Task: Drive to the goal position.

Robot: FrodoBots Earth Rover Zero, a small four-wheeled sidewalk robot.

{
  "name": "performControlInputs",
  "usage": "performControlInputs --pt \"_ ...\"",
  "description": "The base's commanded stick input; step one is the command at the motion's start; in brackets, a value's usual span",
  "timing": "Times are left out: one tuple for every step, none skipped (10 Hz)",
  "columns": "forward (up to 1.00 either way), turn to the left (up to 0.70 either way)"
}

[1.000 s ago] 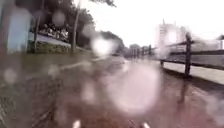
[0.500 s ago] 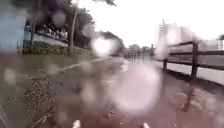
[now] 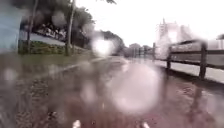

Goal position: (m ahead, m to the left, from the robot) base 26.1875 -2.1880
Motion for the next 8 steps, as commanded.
performControlInputs --pt "0.7 0.0" --pt "0.7 0.0" --pt "0.7 0.0" --pt "0.7 0.0" --pt "0.7 0.0" --pt "0.7 0.0" --pt "0.7 0.0" --pt "0.7 0.0"
